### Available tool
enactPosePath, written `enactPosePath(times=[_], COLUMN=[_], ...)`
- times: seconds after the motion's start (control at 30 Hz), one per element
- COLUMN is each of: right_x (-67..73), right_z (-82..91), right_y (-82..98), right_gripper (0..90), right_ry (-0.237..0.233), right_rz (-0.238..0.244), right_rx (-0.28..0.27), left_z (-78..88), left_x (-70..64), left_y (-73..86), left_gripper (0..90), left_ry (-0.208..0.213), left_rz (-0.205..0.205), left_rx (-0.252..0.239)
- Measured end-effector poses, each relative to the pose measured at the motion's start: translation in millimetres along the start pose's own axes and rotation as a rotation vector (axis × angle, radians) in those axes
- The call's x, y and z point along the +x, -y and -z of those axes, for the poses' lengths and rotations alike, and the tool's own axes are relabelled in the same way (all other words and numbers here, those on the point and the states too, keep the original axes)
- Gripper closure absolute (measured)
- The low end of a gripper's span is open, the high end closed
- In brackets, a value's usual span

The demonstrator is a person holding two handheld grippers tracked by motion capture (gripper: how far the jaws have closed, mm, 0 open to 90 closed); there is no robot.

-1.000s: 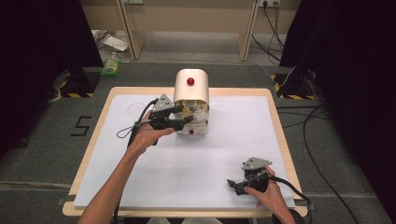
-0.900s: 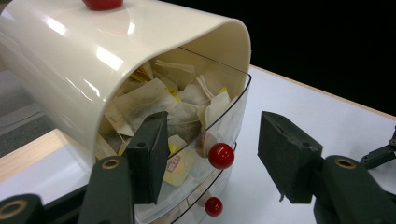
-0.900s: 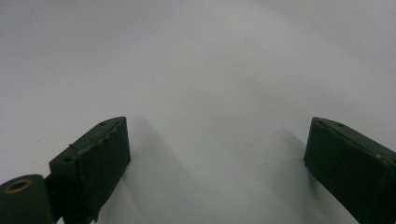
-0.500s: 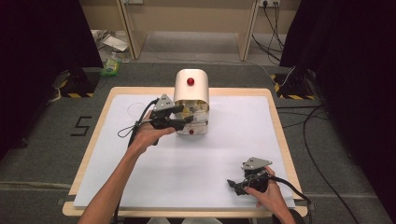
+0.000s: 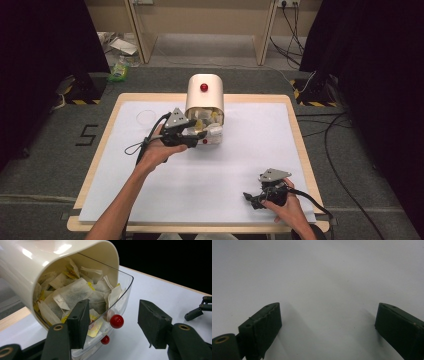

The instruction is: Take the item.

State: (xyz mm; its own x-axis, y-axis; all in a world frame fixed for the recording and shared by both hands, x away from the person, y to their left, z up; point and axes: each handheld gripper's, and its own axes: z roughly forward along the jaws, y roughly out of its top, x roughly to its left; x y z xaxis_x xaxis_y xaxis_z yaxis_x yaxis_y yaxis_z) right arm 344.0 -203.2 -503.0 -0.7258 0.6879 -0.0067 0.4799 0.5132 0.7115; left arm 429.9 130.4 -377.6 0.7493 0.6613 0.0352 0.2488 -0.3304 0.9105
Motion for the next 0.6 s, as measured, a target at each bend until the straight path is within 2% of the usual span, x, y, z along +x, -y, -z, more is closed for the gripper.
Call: enactPosePath(times=[0.4, 0.6], right_x=[0.1, 0.2], right_z=[0.0, 0.0], right_y=[0.0, 0.0], right_gripper=[7.7, 7.7], right_ry=[0.0, 0.001], right_rz=[-0.001, 0.001], right_rx=[0.0, -0.001], left_z=[10.1, 14.4], left_x=[-11.8, -13.8], left_y=[6.3, 7.9], left_gripper=[42.2, 41.7], left_ry=[-0.003, 0.012], left_rz=[-0.039, -0.031], left_rx=[0.001, 0.001])
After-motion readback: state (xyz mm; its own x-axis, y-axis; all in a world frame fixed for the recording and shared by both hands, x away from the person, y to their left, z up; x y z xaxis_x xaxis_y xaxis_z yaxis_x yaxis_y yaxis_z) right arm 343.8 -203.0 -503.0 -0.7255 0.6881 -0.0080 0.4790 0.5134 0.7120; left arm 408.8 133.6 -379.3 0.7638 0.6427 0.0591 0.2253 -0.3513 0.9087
